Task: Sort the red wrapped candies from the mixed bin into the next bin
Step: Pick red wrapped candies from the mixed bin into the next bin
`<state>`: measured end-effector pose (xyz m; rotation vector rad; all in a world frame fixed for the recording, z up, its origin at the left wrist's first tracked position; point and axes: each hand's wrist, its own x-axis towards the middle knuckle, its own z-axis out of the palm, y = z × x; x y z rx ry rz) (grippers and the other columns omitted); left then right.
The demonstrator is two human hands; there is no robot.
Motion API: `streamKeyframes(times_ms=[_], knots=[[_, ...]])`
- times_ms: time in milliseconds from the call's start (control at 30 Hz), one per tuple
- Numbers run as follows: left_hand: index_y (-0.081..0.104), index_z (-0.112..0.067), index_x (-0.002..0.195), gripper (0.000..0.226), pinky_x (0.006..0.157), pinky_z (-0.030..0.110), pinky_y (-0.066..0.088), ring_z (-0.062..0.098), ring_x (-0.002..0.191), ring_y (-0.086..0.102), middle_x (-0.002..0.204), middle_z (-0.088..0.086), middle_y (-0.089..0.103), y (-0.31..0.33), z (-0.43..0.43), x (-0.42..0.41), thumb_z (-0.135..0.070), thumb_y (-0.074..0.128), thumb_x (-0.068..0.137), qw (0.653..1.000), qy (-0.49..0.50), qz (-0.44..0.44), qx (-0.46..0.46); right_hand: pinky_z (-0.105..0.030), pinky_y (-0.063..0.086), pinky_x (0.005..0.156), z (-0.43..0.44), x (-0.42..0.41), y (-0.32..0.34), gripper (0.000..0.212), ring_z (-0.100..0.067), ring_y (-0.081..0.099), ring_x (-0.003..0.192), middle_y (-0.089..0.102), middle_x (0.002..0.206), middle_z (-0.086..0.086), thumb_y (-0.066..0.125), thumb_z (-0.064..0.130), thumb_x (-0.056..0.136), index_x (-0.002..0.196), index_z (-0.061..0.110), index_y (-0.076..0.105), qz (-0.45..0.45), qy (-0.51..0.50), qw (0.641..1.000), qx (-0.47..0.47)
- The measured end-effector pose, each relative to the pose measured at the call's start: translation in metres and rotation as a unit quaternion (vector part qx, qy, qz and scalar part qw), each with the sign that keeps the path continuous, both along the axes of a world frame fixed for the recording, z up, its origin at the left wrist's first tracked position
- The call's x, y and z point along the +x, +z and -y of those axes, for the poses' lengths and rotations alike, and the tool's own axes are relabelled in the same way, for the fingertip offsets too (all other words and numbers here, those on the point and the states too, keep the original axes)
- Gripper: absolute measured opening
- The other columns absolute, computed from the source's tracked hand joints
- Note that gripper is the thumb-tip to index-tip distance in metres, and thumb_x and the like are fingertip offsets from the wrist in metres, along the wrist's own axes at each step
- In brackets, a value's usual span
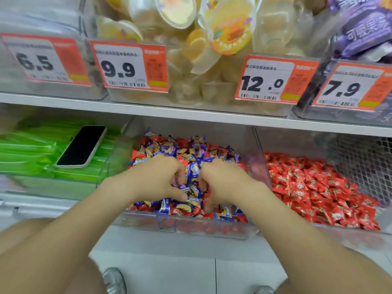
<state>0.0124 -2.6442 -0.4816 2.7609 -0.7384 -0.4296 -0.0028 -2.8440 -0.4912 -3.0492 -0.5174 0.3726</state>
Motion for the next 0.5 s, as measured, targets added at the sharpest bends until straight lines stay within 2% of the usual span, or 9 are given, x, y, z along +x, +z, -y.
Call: streamKeyframes(times_ms=[67,133,200,267,333,400,500], knots=[[0.074,-0.032,0.098,0.044,0.068,0.024,0.048,0.001,0.082,0.060,0.092,-0.013,0.065,0.000,0.005,0.001,-0.060,0.090,0.068,0.998,-0.055,-0.021,-0.012,-0.034,0.047,0.067,-0.004,0.003,-0.006,0.047,-0.027,0.066,0.096,0.066,0.107,-0.004,0.092,0.024,0.072,0.113,0.022,0.069,0.054,0.012,0.998,-0.039],[0.077,-0.032,0.102,0.047,0.075,0.030,0.054,0.003,0.085,0.061,0.091,-0.013,0.066,-0.006,0.011,0.004,-0.060,0.091,0.067,0.996,-0.086,-0.012,-0.001,-0.034,0.044,0.069,-0.004,0.007,-0.012,0.044,-0.028,0.066,0.101,0.065,0.106,-0.003,0.090,0.026,0.075,0.114,0.023,0.070,0.070,0.021,0.996,-0.052],[0.078,-0.034,0.100,0.040,0.078,0.038,0.057,0.007,0.088,0.061,0.086,-0.015,0.065,-0.016,0.015,0.006,-0.057,0.089,0.070,0.995,-0.102,-0.002,0.019,-0.033,0.041,0.067,-0.001,0.009,-0.015,0.028,-0.026,0.064,0.097,0.062,0.091,0.004,0.087,0.026,0.078,0.100,0.028,0.070,0.050,0.030,0.997,-0.047],[0.078,-0.031,0.086,0.021,0.077,0.041,0.058,0.008,0.083,0.063,0.076,-0.016,0.067,-0.022,0.015,0.009,-0.050,0.083,0.079,0.994,-0.104,0.014,0.028,-0.031,0.041,0.067,0.007,0.010,-0.014,0.012,-0.020,0.060,0.091,0.058,0.078,0.010,0.079,0.026,0.080,0.088,0.029,0.070,0.031,0.013,0.999,-0.011],[0.071,-0.025,0.074,0.021,0.077,0.040,0.059,0.011,0.077,0.065,0.071,-0.012,0.067,-0.023,0.015,0.011,-0.041,0.071,0.089,0.993,-0.096,0.051,0.053,-0.033,0.046,0.066,0.015,0.008,-0.011,0.005,-0.018,0.056,0.082,0.059,0.071,0.008,0.069,0.028,0.082,0.081,0.023,0.070,0.030,-0.020,0.998,0.048],[0.064,-0.024,0.075,0.023,0.077,0.039,0.057,0.018,0.081,0.064,0.077,-0.008,0.066,-0.022,0.016,0.012,-0.039,0.062,0.093,0.984,-0.080,0.120,0.102,-0.037,0.047,0.061,0.023,0.006,-0.009,0.018,-0.023,0.056,0.070,0.060,0.064,0.001,0.060,0.027,0.087,0.072,0.018,0.062,0.048,-0.057,0.990,0.119],[0.063,-0.021,0.100,0.022,0.085,0.038,0.041,0.026,0.103,0.062,0.104,0.000,0.066,-0.023,0.023,0.012,-0.043,0.059,0.099,0.955,-0.050,0.244,0.164,-0.039,0.047,0.067,0.030,0.001,-0.010,0.028,-0.020,0.059,0.068,0.065,0.070,-0.004,0.053,0.024,0.104,0.081,0.012,0.065,0.061,-0.049,0.986,0.148]])
